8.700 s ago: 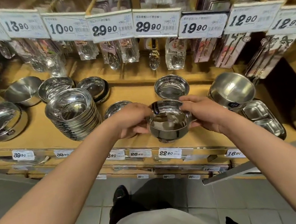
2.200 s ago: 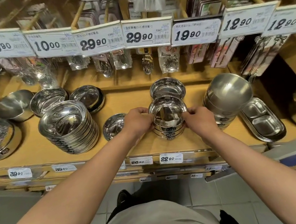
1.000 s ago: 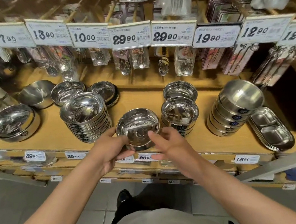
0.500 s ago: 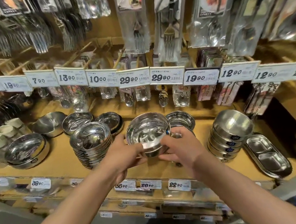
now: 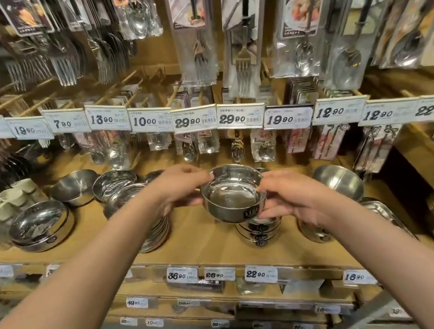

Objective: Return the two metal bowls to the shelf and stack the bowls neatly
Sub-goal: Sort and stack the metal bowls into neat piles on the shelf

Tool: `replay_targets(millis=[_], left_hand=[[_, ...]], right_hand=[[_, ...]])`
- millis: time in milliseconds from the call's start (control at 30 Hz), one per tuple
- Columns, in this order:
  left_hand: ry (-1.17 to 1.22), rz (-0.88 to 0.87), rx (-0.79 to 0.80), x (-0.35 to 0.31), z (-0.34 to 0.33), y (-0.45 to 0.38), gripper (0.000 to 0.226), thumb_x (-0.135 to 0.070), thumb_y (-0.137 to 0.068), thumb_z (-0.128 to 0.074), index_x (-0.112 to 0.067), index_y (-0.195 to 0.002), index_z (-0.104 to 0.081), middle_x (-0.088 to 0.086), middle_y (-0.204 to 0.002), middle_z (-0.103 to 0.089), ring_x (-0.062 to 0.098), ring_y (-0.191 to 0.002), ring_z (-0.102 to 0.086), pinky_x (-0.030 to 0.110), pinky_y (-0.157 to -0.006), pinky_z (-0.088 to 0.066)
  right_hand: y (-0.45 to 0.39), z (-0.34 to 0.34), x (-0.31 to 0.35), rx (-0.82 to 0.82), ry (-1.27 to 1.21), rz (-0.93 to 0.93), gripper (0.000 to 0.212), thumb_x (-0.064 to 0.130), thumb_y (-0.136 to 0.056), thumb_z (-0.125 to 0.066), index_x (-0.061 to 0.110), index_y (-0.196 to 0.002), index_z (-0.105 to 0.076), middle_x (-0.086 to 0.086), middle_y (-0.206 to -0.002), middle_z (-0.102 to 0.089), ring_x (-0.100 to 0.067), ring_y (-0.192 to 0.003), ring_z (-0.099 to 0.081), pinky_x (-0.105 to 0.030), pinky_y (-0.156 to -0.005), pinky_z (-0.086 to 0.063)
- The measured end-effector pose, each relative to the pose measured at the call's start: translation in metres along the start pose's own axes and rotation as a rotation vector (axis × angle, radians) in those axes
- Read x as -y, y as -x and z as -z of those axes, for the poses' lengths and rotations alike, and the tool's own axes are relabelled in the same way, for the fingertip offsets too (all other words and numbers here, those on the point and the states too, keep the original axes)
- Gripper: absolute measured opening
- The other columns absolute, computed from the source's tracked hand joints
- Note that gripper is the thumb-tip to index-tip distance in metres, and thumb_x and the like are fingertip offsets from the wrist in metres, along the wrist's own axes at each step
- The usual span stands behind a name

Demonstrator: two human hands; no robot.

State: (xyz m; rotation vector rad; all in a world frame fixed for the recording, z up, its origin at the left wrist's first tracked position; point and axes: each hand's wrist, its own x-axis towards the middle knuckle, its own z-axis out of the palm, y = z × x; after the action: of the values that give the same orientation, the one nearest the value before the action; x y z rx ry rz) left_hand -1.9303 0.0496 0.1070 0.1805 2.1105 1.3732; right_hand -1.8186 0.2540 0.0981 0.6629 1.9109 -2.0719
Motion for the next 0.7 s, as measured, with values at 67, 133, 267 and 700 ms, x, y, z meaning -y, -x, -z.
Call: replay_targets(millis=[67,133,267,700], left_hand=[[0.081,0.054,0.013,0.014,-0.015,-0.003,0.030,-0.023,-0.091,-0.073,-0.009,-0.115,-0.064,0.013,-0.107,-0.072,0.025,-0.094,-0.076,0.030,-0.066,-0.065],[0.177,0.087,0.017,0.026,-0.034,-0.006,0.022,-0.017,-0.092,-0.071,-0.007,-0.109,-0.062,0.011,-0.101,-0.071,0.018,-0.079,-0.077,0.027,-0.064,-0.064],[0.240,0.075,-0.070,0.035,-0.062,-0.020,0.012,-0.007,-0.094,-0.064,-0.010,-0.091,-0.053,0.011,-0.082,-0.067,0.018,-0.060,-0.070,0.030,-0.061,-0.064],[0.114,0.072,-0.078,0.034,-0.085,-0.064,0.009,-0.007,-0.094,-0.062,-0.007,-0.096,-0.071,0.011,-0.089,-0.070,0.018,-0.070,-0.065,0.043,-0.088,-0.061]], right_hand=[[-0.005,0.004,-0.009,-0.069,-0.038,0.011,0.020,-0.004,-0.094,-0.054,0.011,-0.105,-0.062,-0.007,-0.064,-0.075,-0.020,-0.057,-0.074,-0.022,-0.050,-0.059],[-0.011,0.008,-0.018,-0.123,-0.067,0.008,0.021,-0.004,-0.093,-0.054,0.006,-0.109,-0.062,-0.003,-0.058,-0.072,-0.019,-0.055,-0.074,-0.023,-0.050,-0.059],[-0.021,0.017,-0.034,-0.243,-0.088,0.007,0.017,0.000,-0.094,-0.060,0.004,-0.110,-0.065,-0.013,-0.085,-0.076,-0.022,-0.066,-0.077,-0.025,-0.051,-0.060],[-0.058,0.034,-0.072,-0.411,0.056,0.081,0.017,0.017,-0.092,-0.060,0.019,-0.101,-0.075,-0.006,-0.103,-0.076,-0.022,-0.093,-0.072,-0.021,-0.057,-0.053]])
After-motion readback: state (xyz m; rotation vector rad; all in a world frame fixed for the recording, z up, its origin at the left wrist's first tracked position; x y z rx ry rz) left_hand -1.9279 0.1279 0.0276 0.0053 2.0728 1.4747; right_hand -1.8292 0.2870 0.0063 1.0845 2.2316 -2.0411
